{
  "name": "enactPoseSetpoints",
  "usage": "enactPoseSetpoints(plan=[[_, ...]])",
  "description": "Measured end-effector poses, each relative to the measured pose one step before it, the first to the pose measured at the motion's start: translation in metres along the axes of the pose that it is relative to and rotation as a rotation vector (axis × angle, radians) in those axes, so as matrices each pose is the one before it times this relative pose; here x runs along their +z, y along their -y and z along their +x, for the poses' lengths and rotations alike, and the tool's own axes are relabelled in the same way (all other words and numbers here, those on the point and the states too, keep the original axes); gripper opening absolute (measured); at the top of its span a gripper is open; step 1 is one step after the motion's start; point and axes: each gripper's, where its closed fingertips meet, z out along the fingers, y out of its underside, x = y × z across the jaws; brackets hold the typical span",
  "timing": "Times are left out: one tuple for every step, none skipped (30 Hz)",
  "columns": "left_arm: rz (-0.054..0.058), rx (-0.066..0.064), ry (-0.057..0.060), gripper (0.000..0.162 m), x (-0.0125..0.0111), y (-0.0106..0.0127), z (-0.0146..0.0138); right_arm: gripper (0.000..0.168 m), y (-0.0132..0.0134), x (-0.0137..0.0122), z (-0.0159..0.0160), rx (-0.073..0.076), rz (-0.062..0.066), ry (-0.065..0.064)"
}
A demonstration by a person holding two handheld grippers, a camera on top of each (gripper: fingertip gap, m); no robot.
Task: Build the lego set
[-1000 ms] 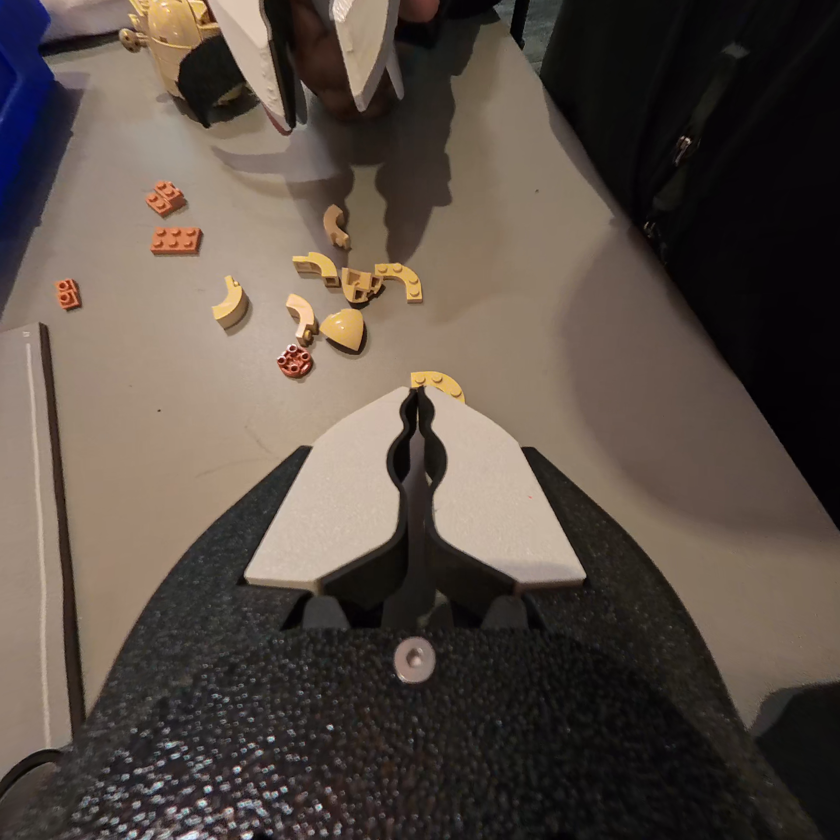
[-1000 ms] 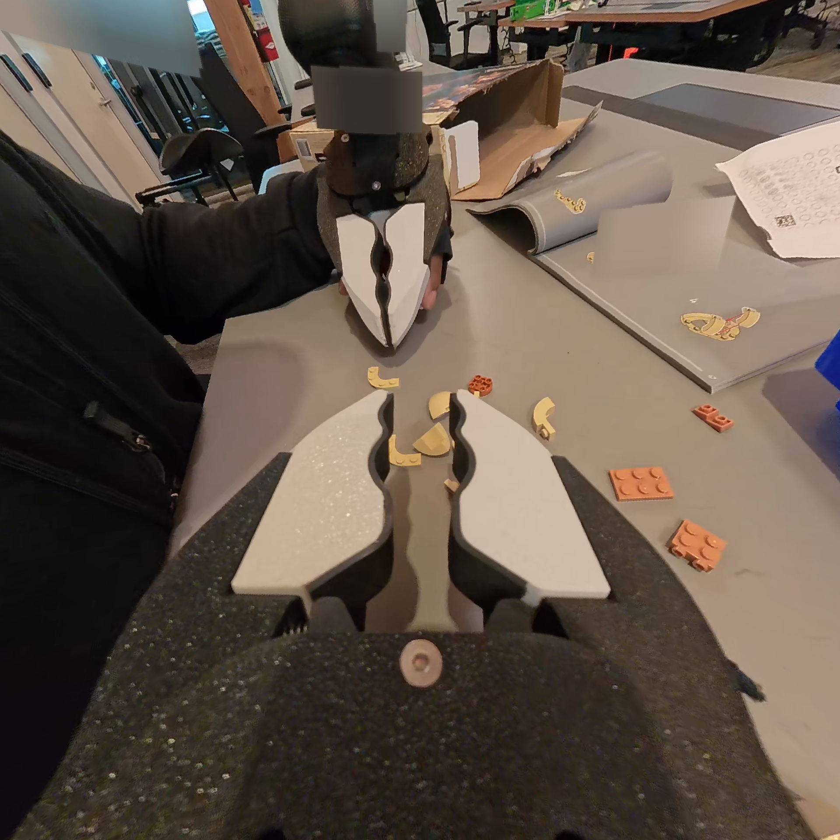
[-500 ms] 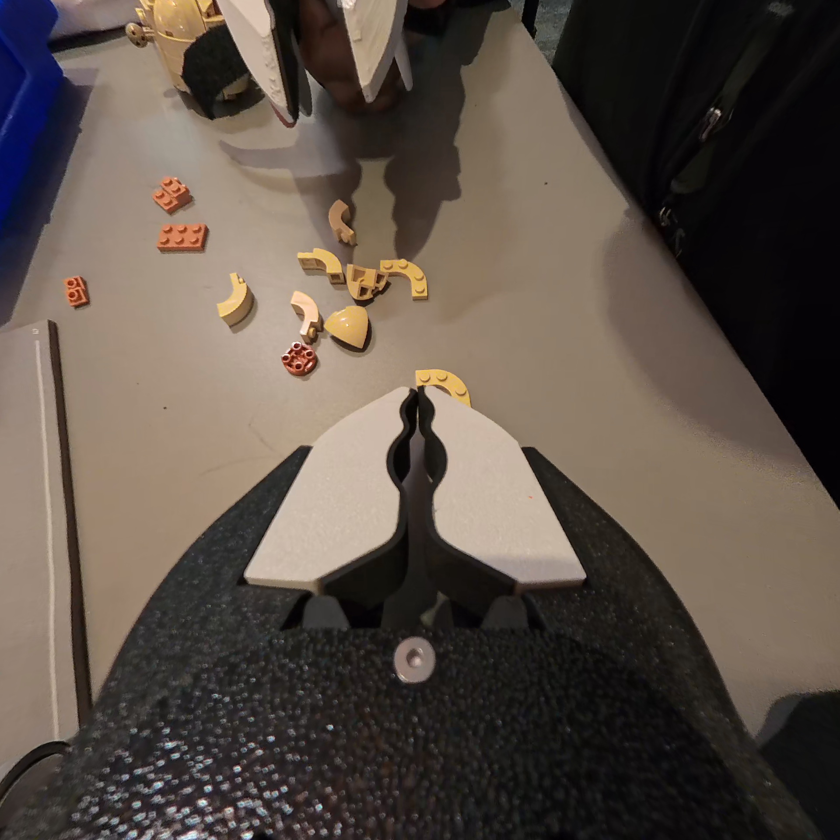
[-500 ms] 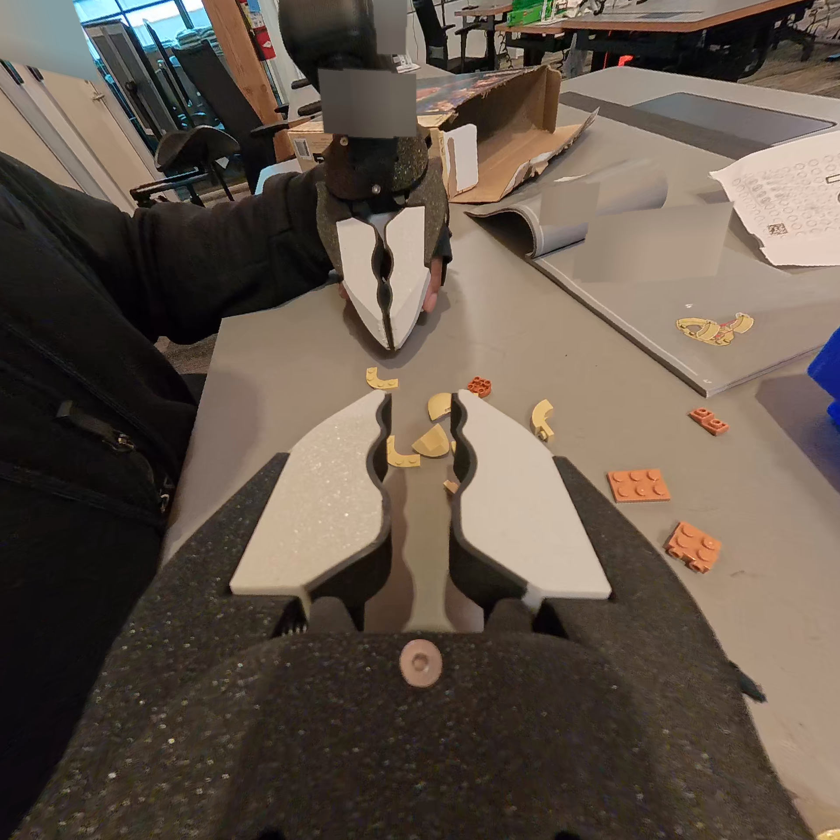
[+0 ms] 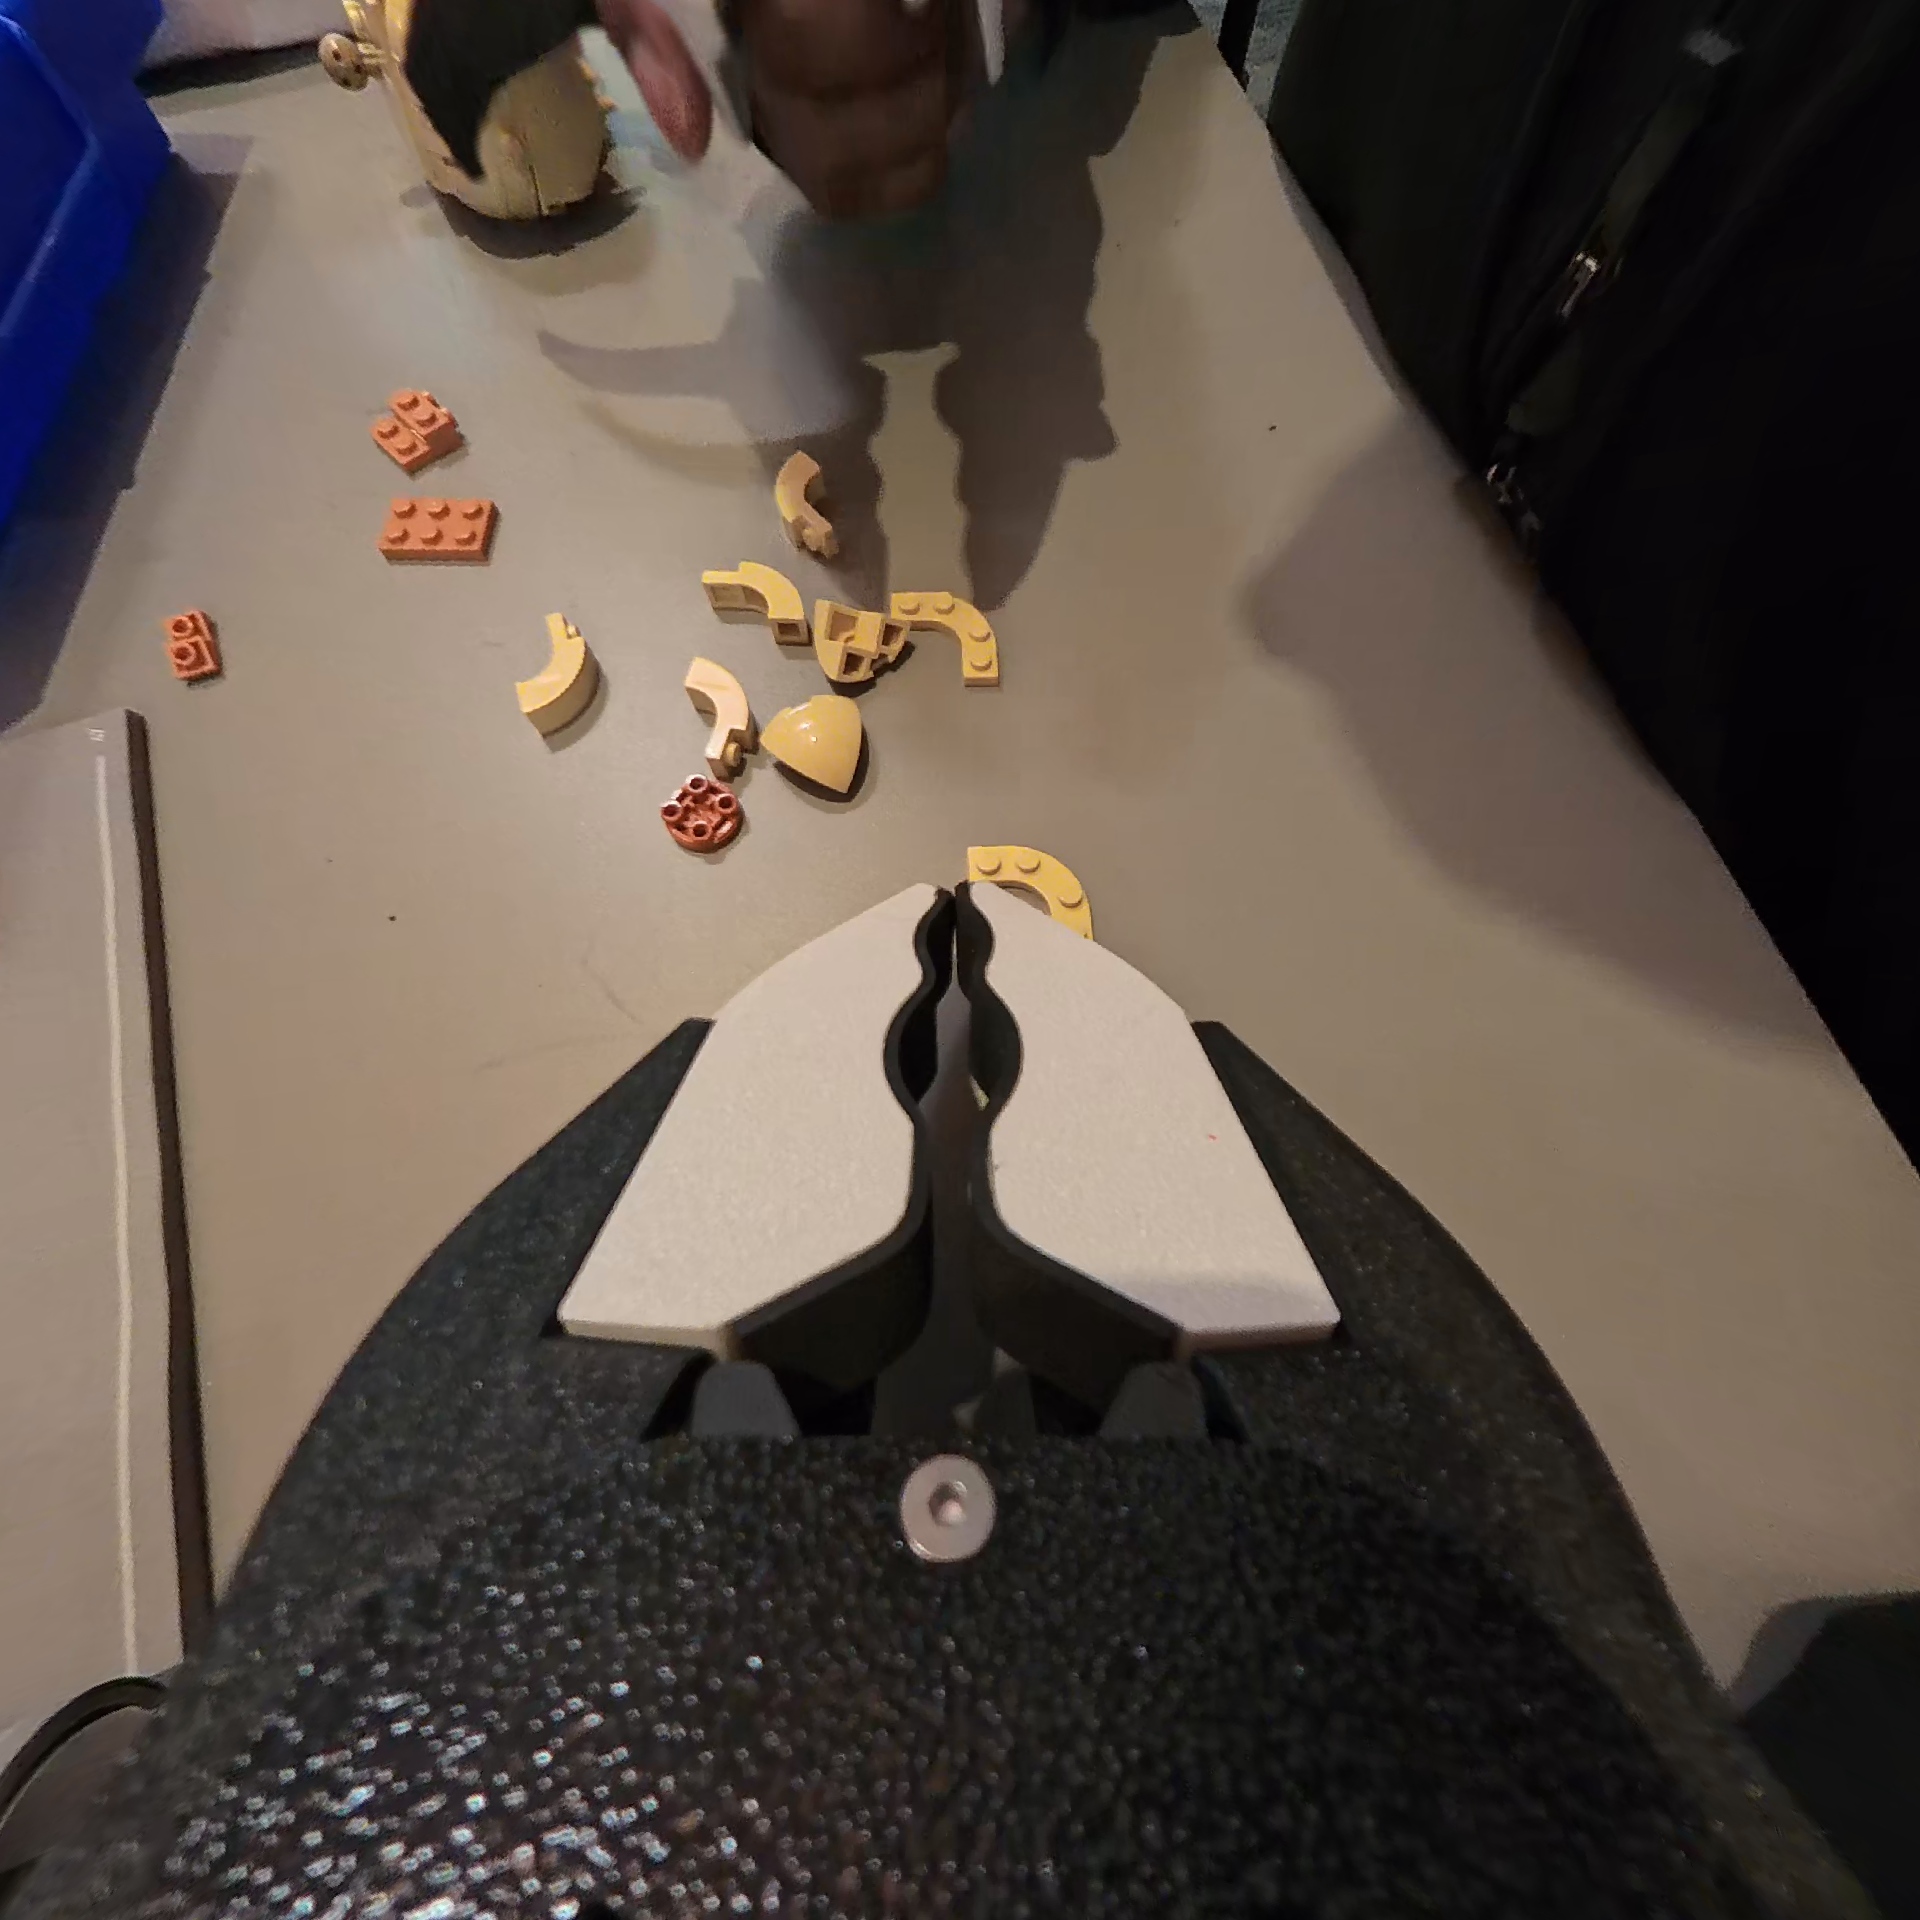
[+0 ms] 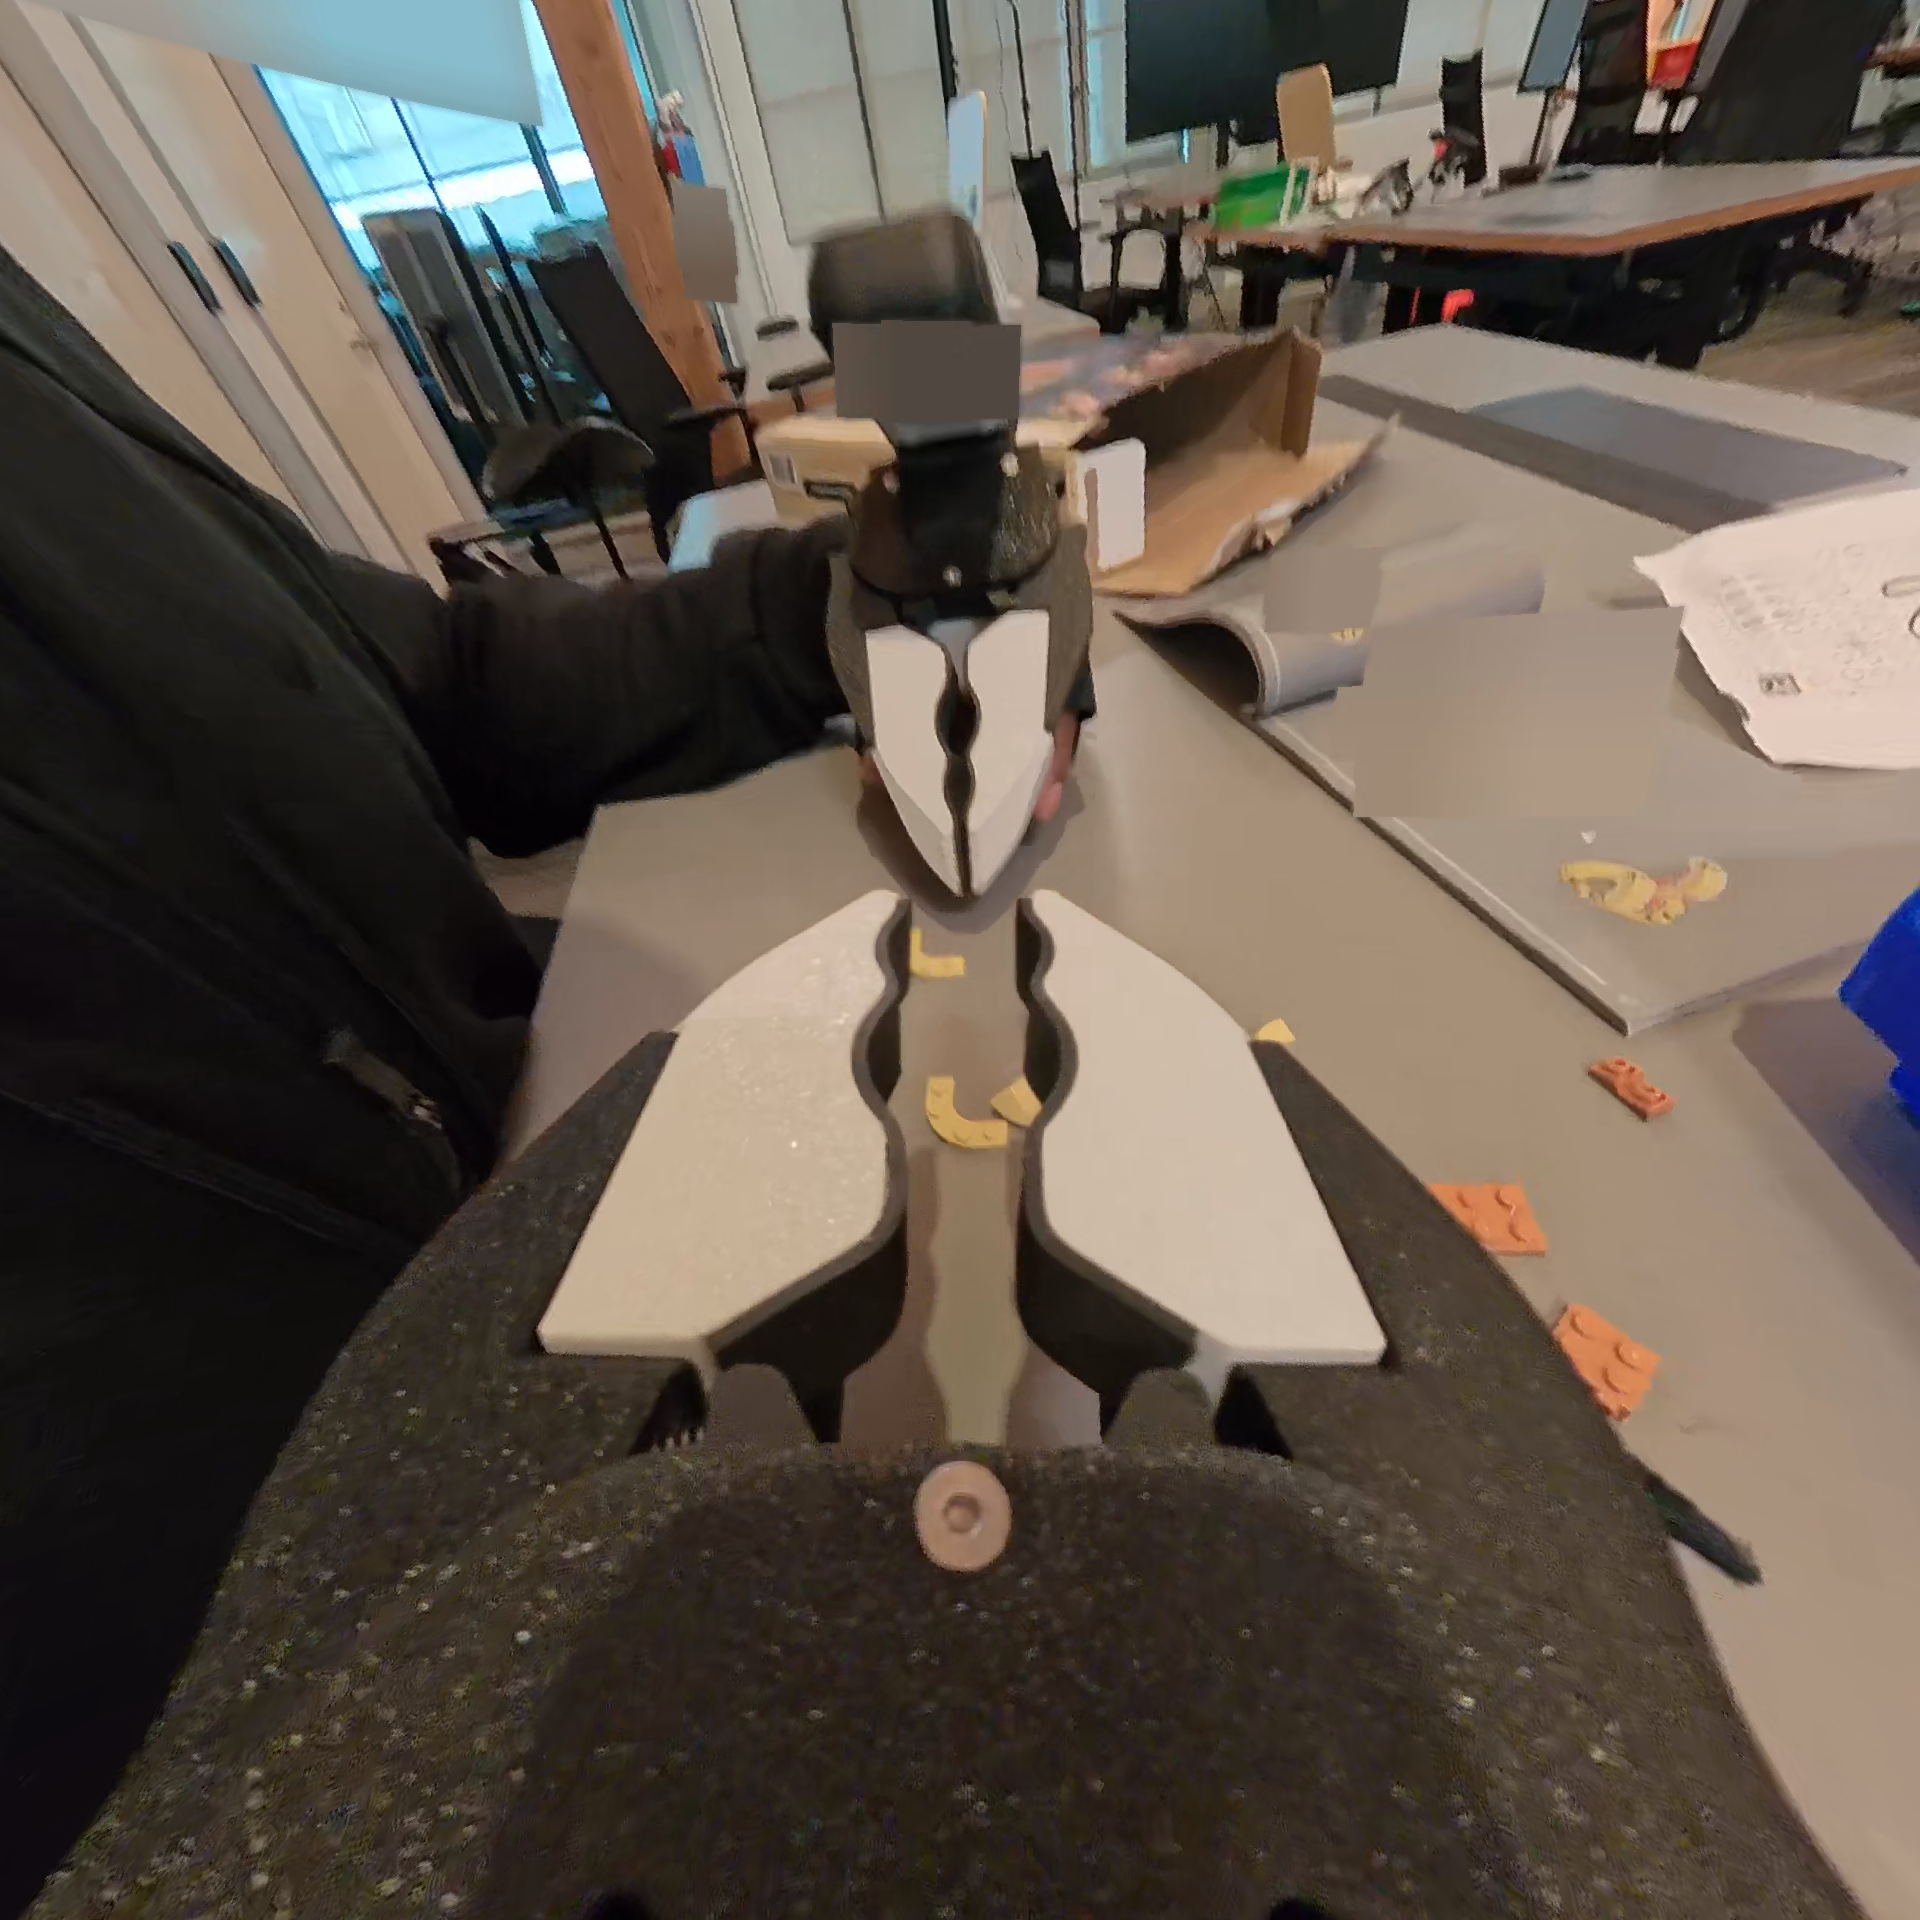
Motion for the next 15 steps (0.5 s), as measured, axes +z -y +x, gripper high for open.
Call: enactPoseSetpoints(plan=[[-0.0022, 0.0004, 0.0020, 0.000, 0.00023, -0.00011, -0.00024, 0.015, 0.00698, -0.00329, -0.00182, -0.0020, 0.0239, 0.0098], [-0.0021, -0.0014, 0.0014, 0.000, 0.00020, -0.00025, -0.00022, 0.013, 0.00723, -0.00373, -0.00062, -0.0120, 0.0204, 0.0018], [-0.0013, -0.0019, 0.0010, 0.000, 0.00017, -0.00008, -0.00043, 0.013, 0.00656, -0.00396, 0.00155, -0.0219, 0.0111, -0.0118], [-0.0007, -0.0023, 0.0014, 0.000, 0.00006, -0.00012, -0.00034, 0.013, 0.00688, -0.00479, 0.00404, -0.0332, 0.0045, -0.0260], [-0.0009, -0.0020, 0.0016, 0.000, 0.00007, -0.00001, -0.00038, 0.013, 0.00806, -0.00632, 0.00716, -0.0418, 0.0036, -0.0402], [-0.0015, -0.0007, 0.0012, 0.000, 0.00018, -0.00010, -0.00024, 0.013, 0.00862, -0.00747, 0.01049, -0.0461, -0.0036, -0.0469], [-0.0019, 0.0001, 0.0011, 0.000, 0.00023, -0.00022, -0.00008, 0.013, 0.00745, -0.00813, 0.01344, -0.0493, -0.0230, -0.0471], [-0.0027, 0.0005, 0.0008, 0.000, 0.00026, -0.00025, 0.00001, 0.013, 0.00564, -0.00822, 0.01661, -0.0532, -0.0418, -0.0481], [-0.0038, 0.0013, 0.0013, 0.000, 0.00042, -0.00034, 0.00008, 0.013, 0.00357, -0.00803, 0.01846, -0.0580, -0.0566, -0.0401], [-0.0035, 0.0024, 0.0013, 0.000, 0.00031, -0.00027, 0.00021, 0.013, 0.00072, -0.00708, 0.01913, -0.0611, -0.0711, -0.0260], [-0.0028, 0.0021, 0.0015, 0.000, 0.00027, -0.00025, 0.00001, 0.013, -0.00264, -0.00554, 0.02090, -0.0631, -0.0828, -0.0203], [-0.0028, 0.0012, 0.0010, 0.000, 0.00035, -0.00018, 0.00014, 0.013, -0.00672, -0.00321, 0.02294, -0.0654, -0.0935, -0.0204], [-0.0030, 0.0004, 0.0008, 0.000, 0.00029, -0.00036, -0.00007, 0.012, -0.01244, 0.00021, 0.02332, -0.0648, -0.1118, -0.0089], [-0.0025, -0.0002, -0.0001, 0.000, 0.00020, -0.00015, -0.00001, 0.013, -0.01676, 0.00406, 0.02223, -0.0605, -0.1264, 0.0068], [-0.0013, -0.0011, -0.0001, 0.000, 0.00025, -0.00015, -0.00005, 0.013, -0.01707, 0.00789, 0.01951, -0.0558, -0.1174, 0.0248]])
